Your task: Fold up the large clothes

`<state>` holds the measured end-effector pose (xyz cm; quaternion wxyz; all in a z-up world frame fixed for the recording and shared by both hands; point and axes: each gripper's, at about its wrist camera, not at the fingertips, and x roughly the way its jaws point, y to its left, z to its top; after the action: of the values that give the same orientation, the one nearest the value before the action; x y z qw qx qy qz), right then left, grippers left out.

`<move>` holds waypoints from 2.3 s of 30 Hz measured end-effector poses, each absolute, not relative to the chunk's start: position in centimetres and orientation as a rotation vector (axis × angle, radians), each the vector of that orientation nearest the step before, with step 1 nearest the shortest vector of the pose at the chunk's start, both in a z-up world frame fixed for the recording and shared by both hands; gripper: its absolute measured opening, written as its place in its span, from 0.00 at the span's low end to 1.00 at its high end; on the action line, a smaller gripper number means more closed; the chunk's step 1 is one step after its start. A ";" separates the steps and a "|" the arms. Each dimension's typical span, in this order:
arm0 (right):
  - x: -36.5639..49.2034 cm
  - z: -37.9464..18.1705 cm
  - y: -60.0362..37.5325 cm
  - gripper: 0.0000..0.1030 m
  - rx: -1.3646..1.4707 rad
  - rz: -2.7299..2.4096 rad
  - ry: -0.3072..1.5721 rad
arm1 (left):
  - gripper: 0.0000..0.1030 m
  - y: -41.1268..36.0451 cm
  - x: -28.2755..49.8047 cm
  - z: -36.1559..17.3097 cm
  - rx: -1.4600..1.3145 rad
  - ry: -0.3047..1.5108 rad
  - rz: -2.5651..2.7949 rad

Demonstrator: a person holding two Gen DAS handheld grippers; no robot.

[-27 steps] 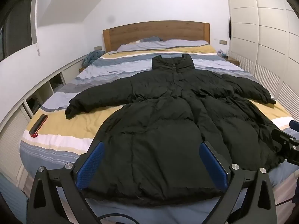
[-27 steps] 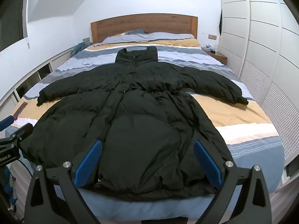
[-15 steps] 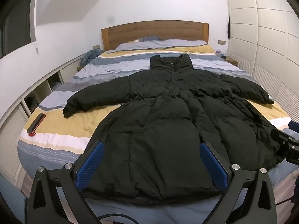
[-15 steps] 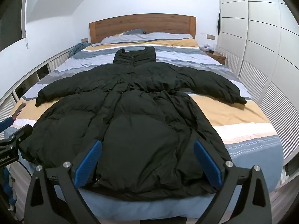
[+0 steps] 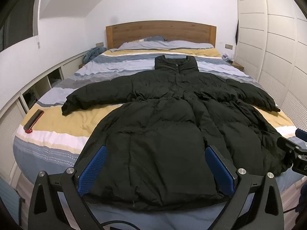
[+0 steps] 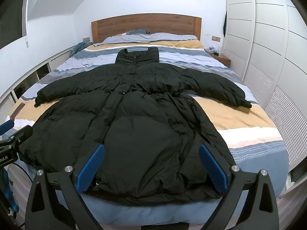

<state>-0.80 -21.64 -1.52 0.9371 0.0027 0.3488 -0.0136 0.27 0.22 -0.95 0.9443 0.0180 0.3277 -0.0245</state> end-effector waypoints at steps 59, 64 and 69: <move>6.6 5.0 -20.9 0.97 -0.095 -0.065 0.690 | 0.99 0.0 7.7 5.8 0.159 0.584 0.030; 8.9 5.1 -21.4 0.97 -0.079 -0.057 0.690 | 0.99 -0.3 10.3 6.3 0.168 0.621 0.023; 11.8 5.2 -22.3 0.97 -0.057 -0.056 0.685 | 1.00 -0.2 13.4 6.8 0.177 0.638 0.034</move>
<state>11.82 -22.33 5.24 0.9411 -0.0281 0.3358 -0.0273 13.40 -0.18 6.83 0.9456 0.0868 0.3132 0.0169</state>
